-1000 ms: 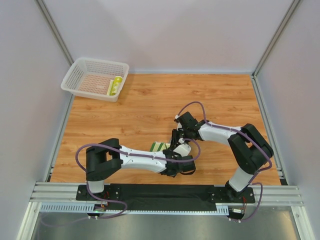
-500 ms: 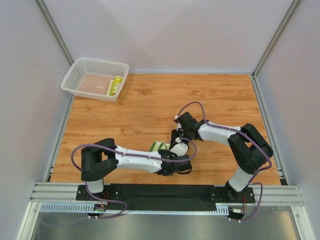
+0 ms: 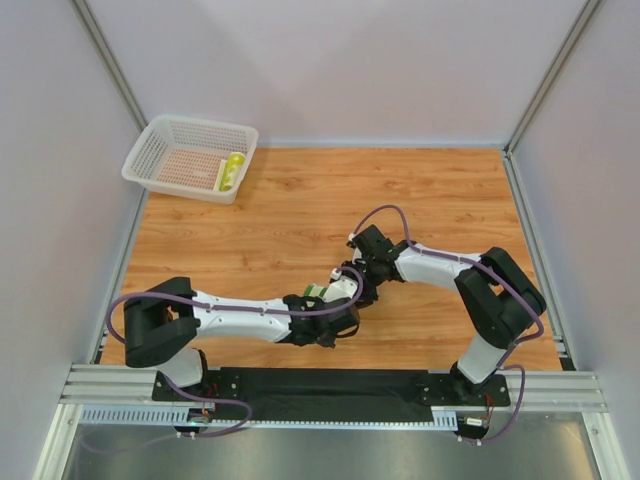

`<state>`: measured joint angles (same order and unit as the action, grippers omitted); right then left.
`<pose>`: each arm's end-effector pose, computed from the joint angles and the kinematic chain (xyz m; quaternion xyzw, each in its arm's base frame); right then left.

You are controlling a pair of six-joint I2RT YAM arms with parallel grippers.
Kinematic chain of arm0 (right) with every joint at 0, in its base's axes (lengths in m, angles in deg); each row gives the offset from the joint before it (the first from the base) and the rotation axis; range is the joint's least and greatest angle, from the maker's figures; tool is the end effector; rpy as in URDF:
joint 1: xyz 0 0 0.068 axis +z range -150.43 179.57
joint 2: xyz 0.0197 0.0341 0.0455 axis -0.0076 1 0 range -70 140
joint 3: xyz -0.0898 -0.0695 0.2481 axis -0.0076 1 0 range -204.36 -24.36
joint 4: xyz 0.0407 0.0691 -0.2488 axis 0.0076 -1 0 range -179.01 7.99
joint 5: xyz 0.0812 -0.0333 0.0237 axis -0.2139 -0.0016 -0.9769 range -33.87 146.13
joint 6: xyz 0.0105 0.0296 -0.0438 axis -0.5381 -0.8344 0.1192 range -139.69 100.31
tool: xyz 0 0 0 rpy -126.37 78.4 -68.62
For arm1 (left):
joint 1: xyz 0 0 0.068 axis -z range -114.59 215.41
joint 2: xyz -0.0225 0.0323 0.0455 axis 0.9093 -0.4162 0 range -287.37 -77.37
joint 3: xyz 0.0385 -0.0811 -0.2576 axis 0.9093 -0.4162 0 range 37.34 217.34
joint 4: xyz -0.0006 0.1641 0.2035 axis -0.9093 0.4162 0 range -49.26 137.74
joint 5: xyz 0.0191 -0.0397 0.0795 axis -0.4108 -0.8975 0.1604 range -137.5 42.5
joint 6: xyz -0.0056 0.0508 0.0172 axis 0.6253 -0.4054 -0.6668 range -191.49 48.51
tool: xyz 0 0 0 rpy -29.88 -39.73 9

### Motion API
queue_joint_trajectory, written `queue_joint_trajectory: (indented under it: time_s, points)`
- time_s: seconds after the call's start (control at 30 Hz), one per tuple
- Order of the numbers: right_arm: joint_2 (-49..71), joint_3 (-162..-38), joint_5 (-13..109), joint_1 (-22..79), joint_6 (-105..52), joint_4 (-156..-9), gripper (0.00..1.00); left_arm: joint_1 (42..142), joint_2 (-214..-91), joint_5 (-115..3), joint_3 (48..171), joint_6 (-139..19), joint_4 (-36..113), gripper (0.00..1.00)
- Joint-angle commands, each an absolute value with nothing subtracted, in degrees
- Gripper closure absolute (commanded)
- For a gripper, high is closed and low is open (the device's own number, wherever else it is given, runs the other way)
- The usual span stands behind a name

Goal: Roll the towels
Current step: Roll the towel

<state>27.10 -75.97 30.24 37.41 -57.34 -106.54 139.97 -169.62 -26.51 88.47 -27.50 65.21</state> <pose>0.2300 0.1983 0.1433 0.0405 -0.9597 -0.2780 0.0014 0.0919 -0.2845 0.1638 0.2163 0.9372 -0.0877 0.2592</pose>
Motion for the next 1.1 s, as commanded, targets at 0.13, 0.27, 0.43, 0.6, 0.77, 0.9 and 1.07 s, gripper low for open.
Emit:
queue_joint_trajectory:
  time_s: [0.13, 0.27, 0.43, 0.6, 0.77, 0.9, 1.07]
  points:
    - [27.56, -76.04, 36.44, 35.87, -54.05, -112.85, 0.64, 136.78, -163.88, -39.84, 80.42, -26.85, 58.33, 1.0]
    - [27.65, -75.86, 37.32, 34.9, -53.7, -113.82, 0.6, 133.27, -158.86, -46.26, 72.96, -24.56, 48.32, 1.0]
    - [26.33, -75.95, 38.38, 33.32, -53.35, -115.66, 0.49, 128.52, -154.03, -51.19, 68.63, -21.84, 44.53, 1.0]
    - [25.98, -77.7, 39.35, 30.86, -52.03, -118.04, 0.41, 125.44, -151.12, -55.41, 65.12, -18.76, 41.36, 1.0]
    - [27.9, -82.7, 39.78, 28.22, -50.1, -121.46, 0.38, 123.42, -148.83, -57.78, 64.41, -16.3, 41.09, 1.0]
    - [28.09, -85.52, 40.93, 26.46, -49.31, -124.27, 0.38, 121.22, -149.44, -59.8, 63.97, -14.9, 41.36, 1.0]
    - [25.02, -86.32, 42.07, 25.67, -49.48, -125.34, 0.38, 118.67, -151.2, -63.84, 62.83, -13.31, 39.17, 1.0]
